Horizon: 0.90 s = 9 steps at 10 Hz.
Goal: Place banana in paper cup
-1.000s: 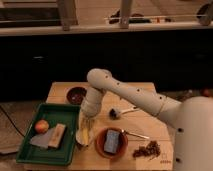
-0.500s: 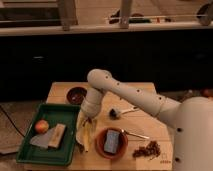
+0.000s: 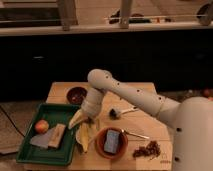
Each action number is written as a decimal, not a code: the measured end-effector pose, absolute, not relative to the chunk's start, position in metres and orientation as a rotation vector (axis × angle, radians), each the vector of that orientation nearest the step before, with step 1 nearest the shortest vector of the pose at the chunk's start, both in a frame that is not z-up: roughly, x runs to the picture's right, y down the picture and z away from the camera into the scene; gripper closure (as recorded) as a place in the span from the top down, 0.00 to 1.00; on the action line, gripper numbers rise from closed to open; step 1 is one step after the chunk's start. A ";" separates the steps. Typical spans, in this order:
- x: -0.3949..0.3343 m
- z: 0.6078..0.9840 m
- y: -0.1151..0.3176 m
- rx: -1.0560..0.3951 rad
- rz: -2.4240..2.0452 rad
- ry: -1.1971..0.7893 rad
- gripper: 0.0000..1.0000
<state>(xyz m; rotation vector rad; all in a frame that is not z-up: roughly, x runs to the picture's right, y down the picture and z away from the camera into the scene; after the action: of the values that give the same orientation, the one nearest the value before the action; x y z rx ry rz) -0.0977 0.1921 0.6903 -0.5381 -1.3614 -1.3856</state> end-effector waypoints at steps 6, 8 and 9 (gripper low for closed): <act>-0.097 0.686 0.187 -0.526 -1.412 -1.371 0.80; -0.097 0.686 0.187 -0.526 -1.412 -1.371 0.80; -0.097 0.686 0.187 -0.526 -1.412 -1.371 0.80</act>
<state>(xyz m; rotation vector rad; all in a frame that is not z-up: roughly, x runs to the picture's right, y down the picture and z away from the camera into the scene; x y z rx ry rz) -0.0973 0.1871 0.6860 -0.5263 -1.3710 -1.4120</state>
